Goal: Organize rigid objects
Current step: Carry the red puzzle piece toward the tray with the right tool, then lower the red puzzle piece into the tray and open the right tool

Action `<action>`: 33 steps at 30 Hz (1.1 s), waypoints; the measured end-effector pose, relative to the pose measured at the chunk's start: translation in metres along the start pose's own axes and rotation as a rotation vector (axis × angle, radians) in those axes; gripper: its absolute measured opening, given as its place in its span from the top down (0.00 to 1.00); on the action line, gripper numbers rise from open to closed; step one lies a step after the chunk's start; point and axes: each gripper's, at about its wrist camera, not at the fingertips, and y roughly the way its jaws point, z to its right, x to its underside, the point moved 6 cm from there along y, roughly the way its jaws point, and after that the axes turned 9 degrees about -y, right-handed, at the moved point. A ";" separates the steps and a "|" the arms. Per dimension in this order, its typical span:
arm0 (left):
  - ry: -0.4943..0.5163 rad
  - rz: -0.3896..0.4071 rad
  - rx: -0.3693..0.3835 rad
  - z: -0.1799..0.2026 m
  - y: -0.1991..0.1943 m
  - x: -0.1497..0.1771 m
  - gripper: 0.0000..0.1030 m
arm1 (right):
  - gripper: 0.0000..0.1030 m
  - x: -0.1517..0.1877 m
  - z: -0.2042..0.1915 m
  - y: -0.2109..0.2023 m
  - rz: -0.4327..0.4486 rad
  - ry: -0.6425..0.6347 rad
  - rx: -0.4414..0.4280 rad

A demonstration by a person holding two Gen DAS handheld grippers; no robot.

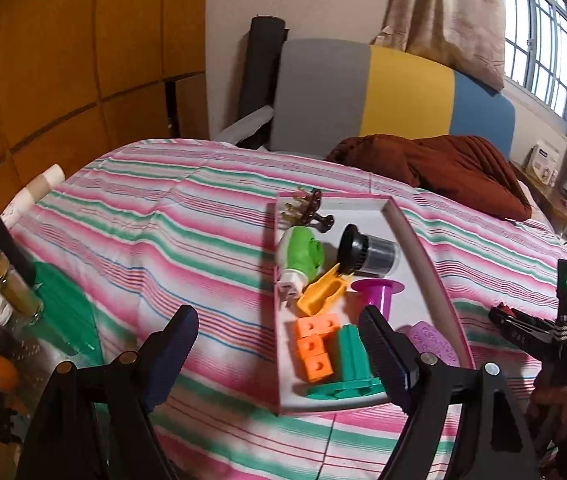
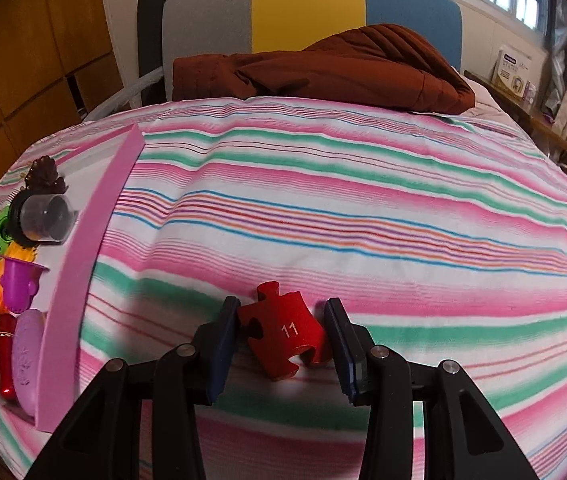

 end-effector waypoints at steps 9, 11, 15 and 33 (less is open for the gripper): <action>0.005 0.022 -0.036 -0.008 -0.008 0.002 0.19 | 0.58 0.003 -0.010 -0.008 -0.001 0.041 -0.038; 0.004 0.021 -0.038 -0.009 -0.008 0.001 0.19 | 0.58 0.001 -0.015 -0.010 0.001 0.048 -0.065; 0.011 0.019 -0.057 -0.010 -0.006 0.002 0.19 | 0.58 -0.007 -0.032 -0.022 0.037 0.033 -0.104; -0.031 0.062 -0.152 -0.030 -0.003 -0.005 0.19 | 0.57 -0.070 -0.167 -0.023 0.074 -0.209 -0.293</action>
